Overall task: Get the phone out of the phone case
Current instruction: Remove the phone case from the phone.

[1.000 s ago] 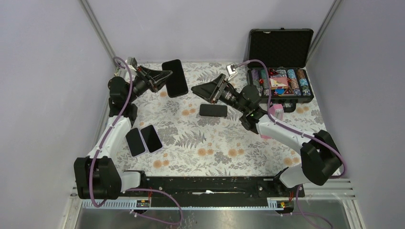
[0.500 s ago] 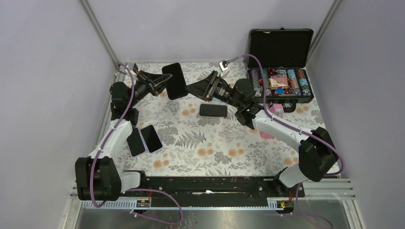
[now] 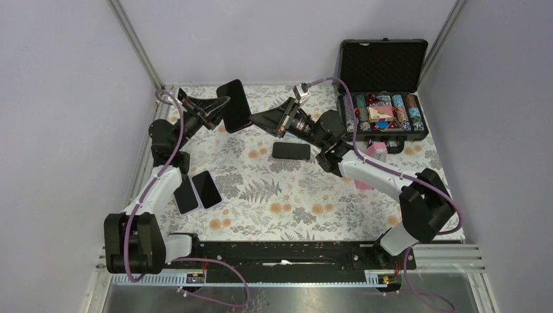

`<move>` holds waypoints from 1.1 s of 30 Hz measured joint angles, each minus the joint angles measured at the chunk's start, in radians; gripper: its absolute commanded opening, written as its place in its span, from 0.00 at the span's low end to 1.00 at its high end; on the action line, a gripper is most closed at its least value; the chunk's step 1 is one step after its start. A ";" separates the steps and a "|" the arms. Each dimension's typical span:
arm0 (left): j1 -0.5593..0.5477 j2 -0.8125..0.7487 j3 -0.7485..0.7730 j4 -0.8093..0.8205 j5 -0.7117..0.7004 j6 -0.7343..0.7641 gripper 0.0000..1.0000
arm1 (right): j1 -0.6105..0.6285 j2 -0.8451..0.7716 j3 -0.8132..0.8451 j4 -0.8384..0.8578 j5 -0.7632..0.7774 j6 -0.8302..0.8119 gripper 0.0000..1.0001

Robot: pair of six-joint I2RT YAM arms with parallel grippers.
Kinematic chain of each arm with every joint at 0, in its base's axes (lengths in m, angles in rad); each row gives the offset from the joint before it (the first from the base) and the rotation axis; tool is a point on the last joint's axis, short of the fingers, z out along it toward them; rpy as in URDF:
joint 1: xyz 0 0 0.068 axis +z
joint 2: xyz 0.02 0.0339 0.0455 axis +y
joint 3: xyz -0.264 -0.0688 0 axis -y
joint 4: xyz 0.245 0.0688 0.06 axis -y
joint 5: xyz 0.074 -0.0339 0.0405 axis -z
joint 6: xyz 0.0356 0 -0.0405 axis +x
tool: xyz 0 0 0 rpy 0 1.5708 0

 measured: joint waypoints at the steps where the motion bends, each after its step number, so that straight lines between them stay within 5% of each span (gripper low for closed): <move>1: 0.000 0.000 0.000 0.003 -0.002 -0.006 0.00 | 0.001 0.006 -0.001 0.013 0.000 0.011 0.04; 19: -0.019 -0.025 -0.057 -0.066 -0.044 -0.111 0.00 | 0.004 0.086 -0.017 0.193 -0.038 0.058 0.00; 33: -0.106 -0.058 -0.113 -0.076 -0.107 -0.187 0.00 | 0.004 0.106 -0.029 0.285 -0.222 -0.107 0.00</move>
